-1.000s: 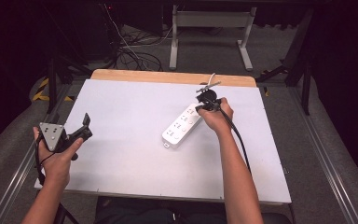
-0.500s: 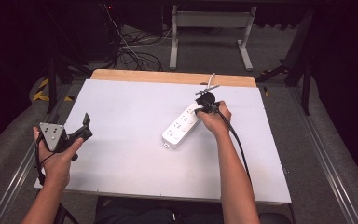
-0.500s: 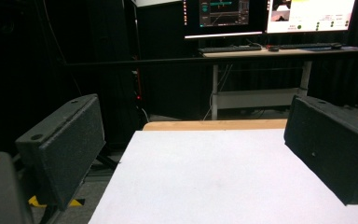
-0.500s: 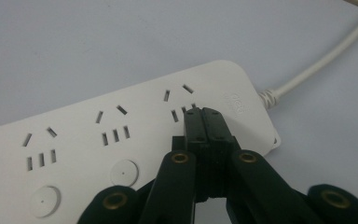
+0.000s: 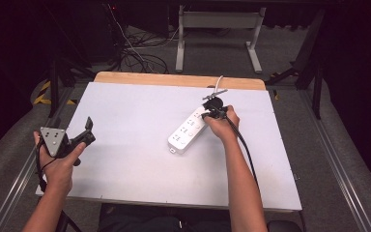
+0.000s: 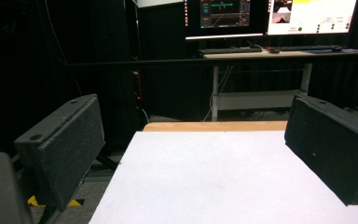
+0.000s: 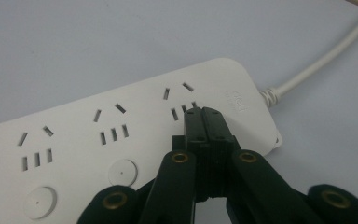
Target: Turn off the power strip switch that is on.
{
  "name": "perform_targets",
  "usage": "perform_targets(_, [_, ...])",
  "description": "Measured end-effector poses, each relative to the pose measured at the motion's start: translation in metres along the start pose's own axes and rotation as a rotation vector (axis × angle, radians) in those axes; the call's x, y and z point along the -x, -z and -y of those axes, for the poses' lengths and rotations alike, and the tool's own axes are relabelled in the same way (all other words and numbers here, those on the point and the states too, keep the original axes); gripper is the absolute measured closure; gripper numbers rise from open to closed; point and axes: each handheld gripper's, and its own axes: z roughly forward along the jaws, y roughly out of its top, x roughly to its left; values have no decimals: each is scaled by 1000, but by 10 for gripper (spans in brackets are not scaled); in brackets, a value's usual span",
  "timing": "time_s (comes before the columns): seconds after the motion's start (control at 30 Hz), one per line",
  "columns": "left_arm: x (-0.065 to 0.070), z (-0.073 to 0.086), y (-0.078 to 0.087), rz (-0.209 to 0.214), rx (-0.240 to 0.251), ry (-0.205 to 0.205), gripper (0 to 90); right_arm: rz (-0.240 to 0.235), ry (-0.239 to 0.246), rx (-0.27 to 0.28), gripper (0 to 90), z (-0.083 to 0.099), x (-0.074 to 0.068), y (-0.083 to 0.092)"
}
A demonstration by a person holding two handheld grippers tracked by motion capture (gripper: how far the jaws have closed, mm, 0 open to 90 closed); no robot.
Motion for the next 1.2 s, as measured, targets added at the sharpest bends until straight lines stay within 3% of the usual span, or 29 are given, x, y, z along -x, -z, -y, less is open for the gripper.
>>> perform_targets(0.4, [1,0,1,3,-2,2,53,3,-7,0,900,0,0,0])
perform_targets(0.63, [1,0,0,8,-2,9,54,10,5,-50,900,-7,-1,-1])
perform_targets(0.77, [1,0,1,7,-3,7,54,9,-13,-44,900,-6,-1,-1])
perform_targets(0.9, [0,0,1,5,-4,15,55,30,8,-55,900,-7,-4,-1])
perform_targets(1.1, [1,1,0,15,-8,25,55,10,-47,-46,900,-4,0,-2])
perform_targets(1.2, [1,1,1,21,-11,31,55,24,-38,-43,900,-4,-2,-2])
